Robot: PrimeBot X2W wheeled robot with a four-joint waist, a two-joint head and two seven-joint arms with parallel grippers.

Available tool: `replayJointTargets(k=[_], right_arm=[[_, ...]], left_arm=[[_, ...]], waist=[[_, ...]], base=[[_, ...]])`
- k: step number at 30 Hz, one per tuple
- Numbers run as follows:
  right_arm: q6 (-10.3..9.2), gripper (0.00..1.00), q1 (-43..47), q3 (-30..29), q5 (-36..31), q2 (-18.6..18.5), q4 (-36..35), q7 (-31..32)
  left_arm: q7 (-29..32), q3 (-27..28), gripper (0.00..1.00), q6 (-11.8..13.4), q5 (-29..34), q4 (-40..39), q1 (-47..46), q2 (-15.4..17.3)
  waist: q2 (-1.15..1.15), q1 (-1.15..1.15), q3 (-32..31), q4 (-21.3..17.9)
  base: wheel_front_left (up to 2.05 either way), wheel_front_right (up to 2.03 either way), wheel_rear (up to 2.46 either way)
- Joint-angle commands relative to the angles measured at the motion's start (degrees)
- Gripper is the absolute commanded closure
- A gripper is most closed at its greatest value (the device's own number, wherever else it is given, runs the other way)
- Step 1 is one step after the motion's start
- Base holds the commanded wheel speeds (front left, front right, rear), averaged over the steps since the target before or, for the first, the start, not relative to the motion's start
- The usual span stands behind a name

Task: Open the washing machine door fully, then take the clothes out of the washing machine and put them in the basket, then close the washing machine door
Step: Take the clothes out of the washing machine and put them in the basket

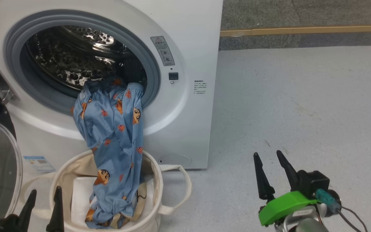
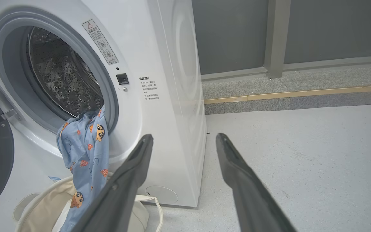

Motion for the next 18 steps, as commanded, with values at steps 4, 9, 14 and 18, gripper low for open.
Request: replayJointTargets(k=[4, 9, 14, 18], right_arm=[[0.03, 0.0, -1.72, 0.97, -0.05, 0.59, -2.13, -0.29], [0.03, 0.0, -2.12, 1.2, -0.06, 0.59, -2.08, -0.29], [0.03, 0.0, -2.46, 1.29, -0.3, 0.59, -2.01, -0.29], [0.03, 0.0, -2.62, 1.39, -0.28, 0.6, -1.99, -0.29]], left_arm=[[0.14, 1.75, 0.0, -0.15, -0.25, -1.73, -2.35, 1.3], [-0.05, 1.5, 0.0, -0.41, -0.48, -1.03, -2.6, 1.34], [-0.31, 1.41, 0.0, -0.38, -0.53, -0.66, -2.86, 1.47], [-0.31, 1.21, 0.0, -0.6, -0.64, -0.37, -3.1, 1.72]], waist=[[0.0, 0.0, 0.39, 0.52], [0.0, 0.0, 0.67, 0.45], [0.0, 0.0, 0.73, 0.19], [0.0, 0.0, 0.66, 0.03]], base=[[0.0, 0.0, 0.0], [0.0, 0.0, 0.0], [0.0, 0.0, 0.0], [0.0, 0.0, 0.0]])
